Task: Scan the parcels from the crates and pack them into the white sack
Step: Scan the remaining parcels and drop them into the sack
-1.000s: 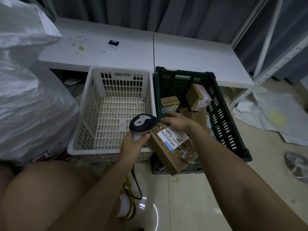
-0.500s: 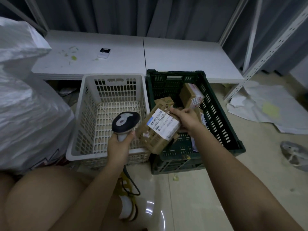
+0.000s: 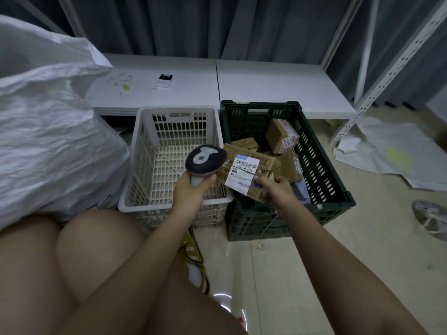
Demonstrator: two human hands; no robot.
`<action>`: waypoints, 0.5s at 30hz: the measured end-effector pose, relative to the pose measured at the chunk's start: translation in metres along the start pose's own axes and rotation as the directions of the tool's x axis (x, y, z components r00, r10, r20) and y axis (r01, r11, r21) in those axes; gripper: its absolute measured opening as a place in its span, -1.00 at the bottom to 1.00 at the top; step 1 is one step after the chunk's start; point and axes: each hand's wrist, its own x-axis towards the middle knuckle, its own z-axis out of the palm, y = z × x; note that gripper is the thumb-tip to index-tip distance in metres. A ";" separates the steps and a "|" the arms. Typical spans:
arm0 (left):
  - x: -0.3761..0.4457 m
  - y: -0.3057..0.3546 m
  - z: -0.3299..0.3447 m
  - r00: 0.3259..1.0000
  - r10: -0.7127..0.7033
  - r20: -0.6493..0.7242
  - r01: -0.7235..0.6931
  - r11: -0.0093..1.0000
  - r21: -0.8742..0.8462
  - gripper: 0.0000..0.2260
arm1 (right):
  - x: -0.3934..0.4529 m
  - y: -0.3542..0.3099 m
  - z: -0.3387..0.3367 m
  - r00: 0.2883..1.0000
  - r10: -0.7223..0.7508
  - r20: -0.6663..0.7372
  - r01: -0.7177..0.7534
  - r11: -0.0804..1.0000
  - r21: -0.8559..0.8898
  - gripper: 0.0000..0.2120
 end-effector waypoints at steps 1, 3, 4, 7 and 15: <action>-0.002 0.001 -0.001 1.000 0.007 0.012 -0.007 1.000 0.020 -0.68 | -0.005 -0.001 0.002 1.000 -0.013 0.001 0.013 0.999 0.035 -0.34; -0.005 0.003 -0.003 0.999 0.003 0.038 -0.006 0.998 0.059 -0.67 | -0.009 -0.001 0.005 0.999 -0.042 -0.007 0.043 0.994 0.097 -0.21; -0.006 0.003 -0.005 0.998 0.004 0.058 -0.008 0.997 0.080 -0.68 | -0.009 0.000 0.005 0.998 -0.054 -0.021 0.057 0.990 0.132 -0.25; -0.008 0.006 -0.010 0.991 0.023 0.135 -0.045 0.986 0.160 -0.69 | -0.015 -0.009 0.005 0.991 -0.095 -0.091 0.113 0.970 0.214 -0.54; -0.008 0.019 -0.009 0.967 0.024 0.254 -0.062 0.987 0.146 -0.68 | -0.017 -0.032 0.013 0.982 -0.177 -0.071 0.190 0.936 0.295 -0.59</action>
